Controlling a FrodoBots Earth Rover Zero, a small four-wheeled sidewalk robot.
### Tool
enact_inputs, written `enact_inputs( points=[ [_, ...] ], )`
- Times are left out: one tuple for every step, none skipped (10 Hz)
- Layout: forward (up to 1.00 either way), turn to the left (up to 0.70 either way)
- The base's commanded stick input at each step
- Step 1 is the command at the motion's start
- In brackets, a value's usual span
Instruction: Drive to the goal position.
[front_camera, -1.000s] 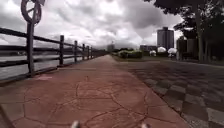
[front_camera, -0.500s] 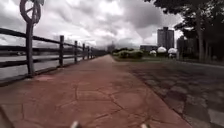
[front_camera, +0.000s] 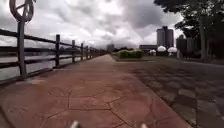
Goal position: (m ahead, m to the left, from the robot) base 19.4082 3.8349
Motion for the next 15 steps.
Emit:
enact_inputs(
  points=[
    [0.7, 0.0],
    [0.7, 0.0],
    [0.7, 0.0],
    [0.7, 0.0],
    [0.7, 0.0],
    [0.7, 0.0],
    [0.7, 0.0],
    [0.7, 0.0],
    [0.7, 0.0],
    [0.7, 0.0],
    [0.7, 0.0],
    [0.7, 0.0],
    [0.7, 0.0],
    [0.7, 0.0],
    [0.7, 0.0]
  ],
)
